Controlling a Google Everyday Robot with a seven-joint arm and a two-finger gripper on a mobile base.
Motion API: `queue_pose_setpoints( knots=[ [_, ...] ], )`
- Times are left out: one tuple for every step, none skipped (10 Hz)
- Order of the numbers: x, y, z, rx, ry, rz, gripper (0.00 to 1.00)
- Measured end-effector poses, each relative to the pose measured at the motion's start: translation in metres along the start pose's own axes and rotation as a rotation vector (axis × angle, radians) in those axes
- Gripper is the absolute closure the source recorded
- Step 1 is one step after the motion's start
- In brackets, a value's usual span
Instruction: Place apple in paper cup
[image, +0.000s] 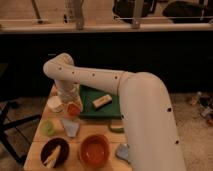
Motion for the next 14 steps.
queue_pose_setpoints(
  knots=[
    [0.004,0.0,-0.004,-0.004,0.002,-0.001,1.0],
    [0.008,-0.001,-0.009,-0.01,0.005,-0.005,1.0],
    [0.012,-0.003,-0.013,-0.014,0.007,-0.009,1.0],
    [0.014,-0.004,-0.016,-0.018,0.008,-0.012,1.0],
    [0.017,-0.007,-0.019,-0.021,0.009,-0.017,1.0],
    [0.02,-0.009,-0.022,-0.025,0.009,-0.022,1.0],
    [0.023,-0.012,-0.023,-0.026,0.01,-0.027,1.0],
    [0.024,-0.013,-0.024,-0.027,0.009,-0.03,1.0],
    [0.026,-0.016,-0.025,-0.029,0.008,-0.035,1.0],
    [0.027,-0.013,-0.025,-0.029,0.008,-0.031,1.0],
    [0.027,-0.014,-0.025,-0.029,0.008,-0.032,1.0],
    [0.026,-0.015,-0.025,-0.03,0.008,-0.033,1.0],
    [0.026,-0.015,-0.025,-0.03,0.008,-0.034,1.0],
    [0.027,-0.015,-0.025,-0.029,0.008,-0.033,1.0]
  ],
)
